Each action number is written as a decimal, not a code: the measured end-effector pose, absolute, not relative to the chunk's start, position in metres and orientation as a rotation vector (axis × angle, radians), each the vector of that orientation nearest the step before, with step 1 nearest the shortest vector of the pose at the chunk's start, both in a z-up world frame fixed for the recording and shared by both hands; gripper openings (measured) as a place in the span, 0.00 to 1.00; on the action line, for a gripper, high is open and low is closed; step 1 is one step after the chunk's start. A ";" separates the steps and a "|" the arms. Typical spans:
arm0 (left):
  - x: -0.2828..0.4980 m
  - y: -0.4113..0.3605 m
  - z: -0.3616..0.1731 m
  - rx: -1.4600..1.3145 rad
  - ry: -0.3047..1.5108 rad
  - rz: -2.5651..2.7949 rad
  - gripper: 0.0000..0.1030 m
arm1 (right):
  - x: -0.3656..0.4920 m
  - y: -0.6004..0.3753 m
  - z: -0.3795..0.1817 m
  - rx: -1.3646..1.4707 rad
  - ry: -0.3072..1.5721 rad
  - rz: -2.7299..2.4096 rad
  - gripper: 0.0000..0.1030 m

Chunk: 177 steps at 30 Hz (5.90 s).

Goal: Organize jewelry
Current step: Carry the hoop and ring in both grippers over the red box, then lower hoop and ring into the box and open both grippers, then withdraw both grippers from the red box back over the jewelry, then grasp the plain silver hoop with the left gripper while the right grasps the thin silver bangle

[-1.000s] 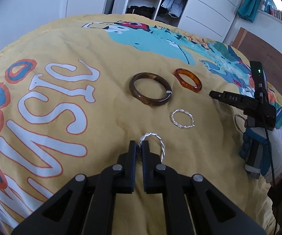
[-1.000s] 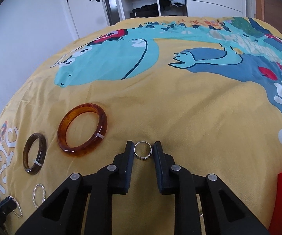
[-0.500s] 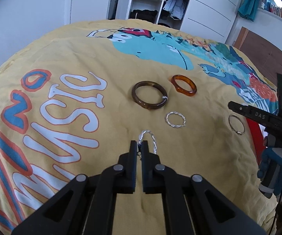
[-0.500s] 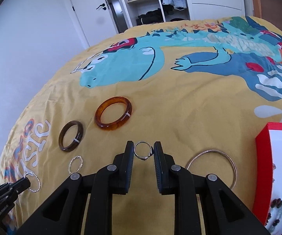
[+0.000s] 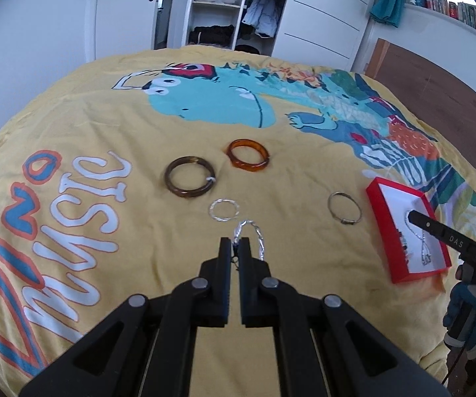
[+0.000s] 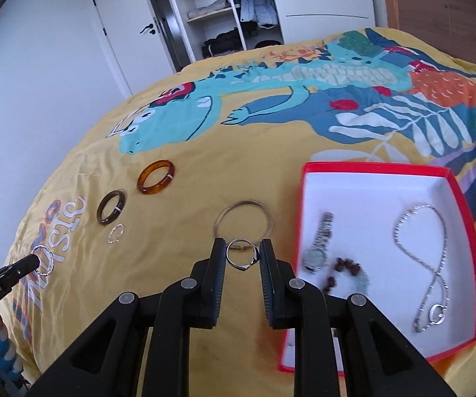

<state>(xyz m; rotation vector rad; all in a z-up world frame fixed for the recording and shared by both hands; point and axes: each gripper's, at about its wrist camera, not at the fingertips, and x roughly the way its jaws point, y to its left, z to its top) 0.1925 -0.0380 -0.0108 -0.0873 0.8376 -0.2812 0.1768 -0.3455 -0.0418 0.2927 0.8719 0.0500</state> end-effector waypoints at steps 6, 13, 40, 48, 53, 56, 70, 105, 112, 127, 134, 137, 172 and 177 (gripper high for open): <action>0.197 -0.125 -0.001 -0.047 0.845 -0.435 0.03 | 0.146 -0.407 -0.044 0.307 0.863 -0.036 0.20; 0.201 -0.233 -0.011 0.005 0.887 -0.599 0.03 | 0.128 -0.467 -0.064 0.332 0.881 -0.125 0.20; 0.261 -0.371 -0.093 0.205 0.974 -0.589 0.06 | 0.202 -0.502 -0.117 0.088 1.042 -0.011 0.20; 0.257 -0.374 -0.094 0.215 0.959 -0.587 0.07 | 0.199 -0.498 -0.118 0.036 1.036 -0.020 0.22; 0.255 -0.371 -0.089 0.202 0.959 -0.594 0.17 | 0.198 -0.497 -0.115 0.027 1.026 -0.029 0.32; 0.251 -0.368 -0.081 0.191 0.950 -0.608 0.25 | 0.195 -0.498 -0.108 0.035 1.009 -0.037 0.34; 0.218 -0.337 -0.018 0.193 0.867 -0.593 0.29 | 0.153 -0.498 -0.058 0.108 0.940 -0.086 0.36; 0.061 -0.097 0.057 0.099 0.821 -0.202 0.38 | -0.007 -0.388 0.095 0.179 0.643 -0.038 0.78; 0.038 -0.051 0.070 0.058 0.800 -0.126 0.38 | -0.027 -0.362 0.116 0.160 0.587 -0.016 0.84; 0.023 0.010 0.063 -0.036 0.808 -0.030 0.38 | -0.028 -0.326 0.123 0.166 0.598 0.062 0.84; 0.045 0.016 0.041 -0.061 0.851 -0.056 0.38 | -0.004 -0.317 0.103 0.187 0.643 0.057 0.84; 0.061 0.015 0.030 -0.077 0.870 -0.078 0.38 | 0.012 -0.308 0.092 0.176 0.674 0.065 0.82; 0.306 -0.047 -0.112 -0.120 1.022 -0.240 0.39 | 0.267 -0.267 -0.108 0.138 1.008 0.049 0.64; 0.316 -0.051 -0.119 -0.125 1.019 -0.257 0.45 | 0.276 -0.269 -0.123 0.139 1.038 0.034 0.64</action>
